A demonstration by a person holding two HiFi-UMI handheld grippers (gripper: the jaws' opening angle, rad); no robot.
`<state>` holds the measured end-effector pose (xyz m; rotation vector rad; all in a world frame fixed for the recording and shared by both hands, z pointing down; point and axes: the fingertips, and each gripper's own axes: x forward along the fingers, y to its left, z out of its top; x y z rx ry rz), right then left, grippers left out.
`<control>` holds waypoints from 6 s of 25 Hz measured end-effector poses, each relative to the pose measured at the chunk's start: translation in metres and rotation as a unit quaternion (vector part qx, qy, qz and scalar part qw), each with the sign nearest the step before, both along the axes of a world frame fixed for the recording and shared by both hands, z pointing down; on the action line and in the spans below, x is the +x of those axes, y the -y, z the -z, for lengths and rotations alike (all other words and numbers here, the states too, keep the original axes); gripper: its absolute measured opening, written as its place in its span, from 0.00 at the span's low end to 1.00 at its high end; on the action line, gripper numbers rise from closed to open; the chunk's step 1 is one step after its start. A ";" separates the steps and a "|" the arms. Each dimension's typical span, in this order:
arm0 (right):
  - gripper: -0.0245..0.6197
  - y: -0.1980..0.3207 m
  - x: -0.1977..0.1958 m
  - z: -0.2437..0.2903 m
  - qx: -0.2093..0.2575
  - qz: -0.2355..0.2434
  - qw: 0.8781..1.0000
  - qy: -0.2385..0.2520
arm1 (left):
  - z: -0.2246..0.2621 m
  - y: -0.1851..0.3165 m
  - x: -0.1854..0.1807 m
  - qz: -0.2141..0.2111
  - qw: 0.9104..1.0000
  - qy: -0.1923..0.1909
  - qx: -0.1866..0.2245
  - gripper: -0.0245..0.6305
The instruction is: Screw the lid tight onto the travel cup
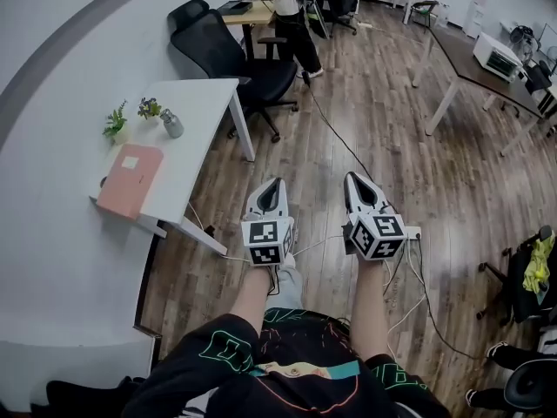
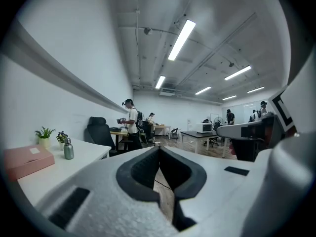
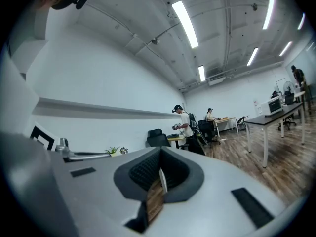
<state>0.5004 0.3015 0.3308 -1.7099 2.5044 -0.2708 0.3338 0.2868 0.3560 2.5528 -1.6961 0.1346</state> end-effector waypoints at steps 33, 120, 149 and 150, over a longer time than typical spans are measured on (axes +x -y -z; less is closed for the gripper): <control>0.05 0.306 -0.088 -0.058 -0.079 0.047 0.996 0.019 | -0.057 0.301 -0.088 0.041 0.996 0.008 -0.082 0.05; 0.50 0.435 -0.668 -0.144 -0.056 0.851 0.498 -0.160 | -0.195 0.413 -0.476 0.386 0.895 -0.056 -0.218 0.50; 0.40 0.443 -0.660 -0.156 0.013 0.623 0.769 -0.144 | -0.205 0.424 -0.483 0.398 0.897 -0.011 -0.191 0.49; 0.39 0.442 -0.660 -0.157 0.007 0.622 0.770 -0.139 | -0.205 0.424 -0.483 0.398 0.897 -0.012 -0.190 0.49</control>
